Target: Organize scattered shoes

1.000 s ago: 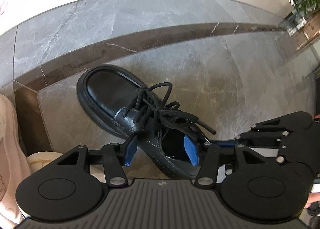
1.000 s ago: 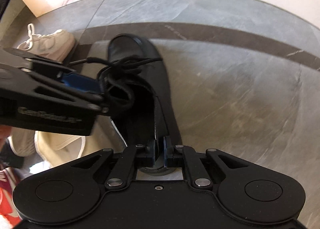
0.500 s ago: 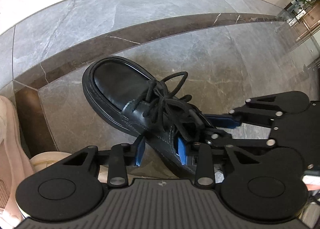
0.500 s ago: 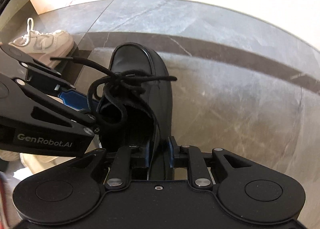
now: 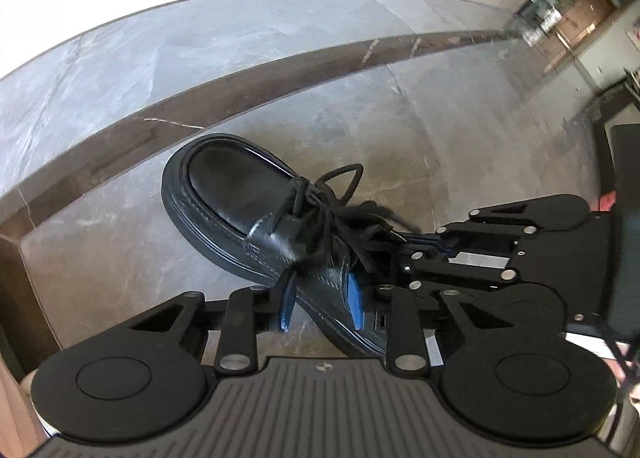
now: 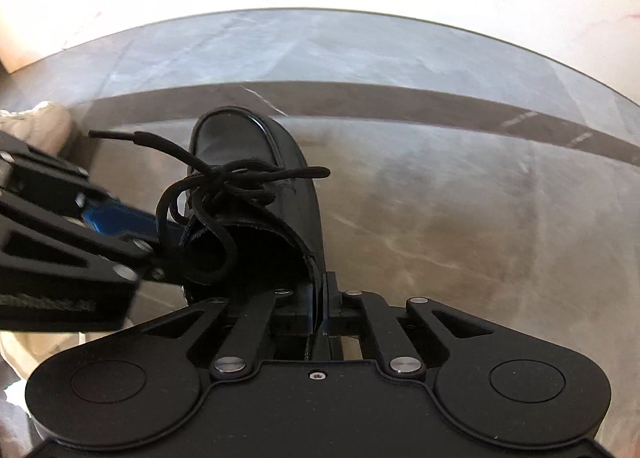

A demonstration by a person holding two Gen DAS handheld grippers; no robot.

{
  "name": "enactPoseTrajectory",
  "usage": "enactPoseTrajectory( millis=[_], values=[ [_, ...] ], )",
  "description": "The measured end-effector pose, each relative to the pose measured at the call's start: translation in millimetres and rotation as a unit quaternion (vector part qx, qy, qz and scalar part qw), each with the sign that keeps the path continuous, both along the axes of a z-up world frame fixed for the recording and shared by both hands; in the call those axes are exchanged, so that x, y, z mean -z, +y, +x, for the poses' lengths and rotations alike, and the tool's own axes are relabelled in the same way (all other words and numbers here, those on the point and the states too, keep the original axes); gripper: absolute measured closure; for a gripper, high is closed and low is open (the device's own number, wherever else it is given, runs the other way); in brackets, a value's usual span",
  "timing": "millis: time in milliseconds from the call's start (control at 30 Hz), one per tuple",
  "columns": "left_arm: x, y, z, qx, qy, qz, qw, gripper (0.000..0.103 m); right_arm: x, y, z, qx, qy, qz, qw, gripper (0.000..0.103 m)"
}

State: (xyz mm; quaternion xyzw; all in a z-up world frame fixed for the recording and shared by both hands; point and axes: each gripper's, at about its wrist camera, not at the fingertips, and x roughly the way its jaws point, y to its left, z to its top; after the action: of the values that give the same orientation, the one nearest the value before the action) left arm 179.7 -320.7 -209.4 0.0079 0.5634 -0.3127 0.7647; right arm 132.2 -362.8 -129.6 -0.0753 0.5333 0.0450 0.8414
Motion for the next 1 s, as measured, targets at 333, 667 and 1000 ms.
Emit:
enactPoseTrajectory(
  millis=[333, 667, 1000],
  values=[
    [-58.2, 71.3, -45.7, 0.039, -0.049, 0.048, 0.9969, 0.077, -50.6, 15.5, -40.2, -0.021, -0.086, -0.029, 0.996, 0.086],
    [-103.2, 189.6, -121.2, -0.068, -0.058, 0.146, 0.9852, 0.076, -92.6, 111.9, -79.3, -0.177, -0.096, 0.074, 0.977, 0.086],
    [-99.4, 276.1, -175.4, -0.191, -0.021, 0.199, 0.9609, 0.077, -90.7, 227.8, -122.9, -0.358, -0.054, 0.161, 0.918, 0.086]
  ],
)
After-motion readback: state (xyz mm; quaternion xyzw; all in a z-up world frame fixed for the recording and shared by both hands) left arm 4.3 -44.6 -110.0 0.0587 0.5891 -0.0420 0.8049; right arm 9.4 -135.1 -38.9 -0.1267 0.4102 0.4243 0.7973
